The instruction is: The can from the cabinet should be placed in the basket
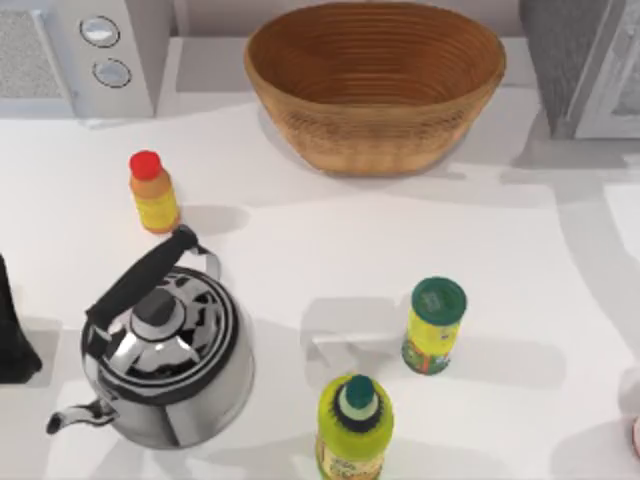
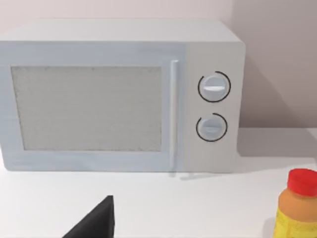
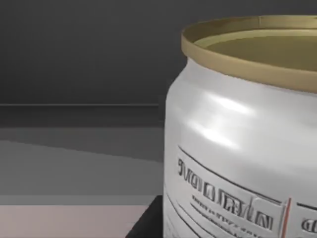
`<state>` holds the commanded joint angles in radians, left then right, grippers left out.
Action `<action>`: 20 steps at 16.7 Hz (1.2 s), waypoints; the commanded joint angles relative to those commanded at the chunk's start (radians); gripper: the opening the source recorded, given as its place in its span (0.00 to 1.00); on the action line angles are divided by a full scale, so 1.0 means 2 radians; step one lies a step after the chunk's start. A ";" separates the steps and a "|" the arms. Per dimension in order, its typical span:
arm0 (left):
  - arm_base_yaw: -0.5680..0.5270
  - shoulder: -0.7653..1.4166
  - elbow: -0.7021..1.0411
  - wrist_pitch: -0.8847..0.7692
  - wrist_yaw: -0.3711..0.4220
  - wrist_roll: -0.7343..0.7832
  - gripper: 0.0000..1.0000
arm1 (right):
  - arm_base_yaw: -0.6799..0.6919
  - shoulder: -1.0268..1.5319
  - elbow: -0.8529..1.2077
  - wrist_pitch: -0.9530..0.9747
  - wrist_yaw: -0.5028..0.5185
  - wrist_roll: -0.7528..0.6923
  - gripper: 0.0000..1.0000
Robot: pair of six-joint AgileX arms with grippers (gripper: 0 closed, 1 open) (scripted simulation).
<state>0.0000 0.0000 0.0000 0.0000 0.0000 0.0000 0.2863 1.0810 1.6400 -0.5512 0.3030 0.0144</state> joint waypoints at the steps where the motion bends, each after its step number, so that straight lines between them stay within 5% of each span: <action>1: 0.000 0.000 0.000 0.000 0.000 0.000 1.00 | -0.008 -0.030 -0.050 0.015 -0.008 0.000 0.00; 12: 0.000 0.000 0.000 0.000 0.000 0.000 1.00 | -0.107 -0.399 -0.644 0.202 -0.112 -0.006 0.00; 20: 0.000 0.000 0.000 0.000 0.000 0.000 1.00 | -0.143 -0.541 -0.820 0.276 -0.152 -0.007 0.00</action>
<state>0.0000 0.0000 0.0000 0.0000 0.0000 0.0000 0.0000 0.0000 0.0000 0.0000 0.0000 0.0000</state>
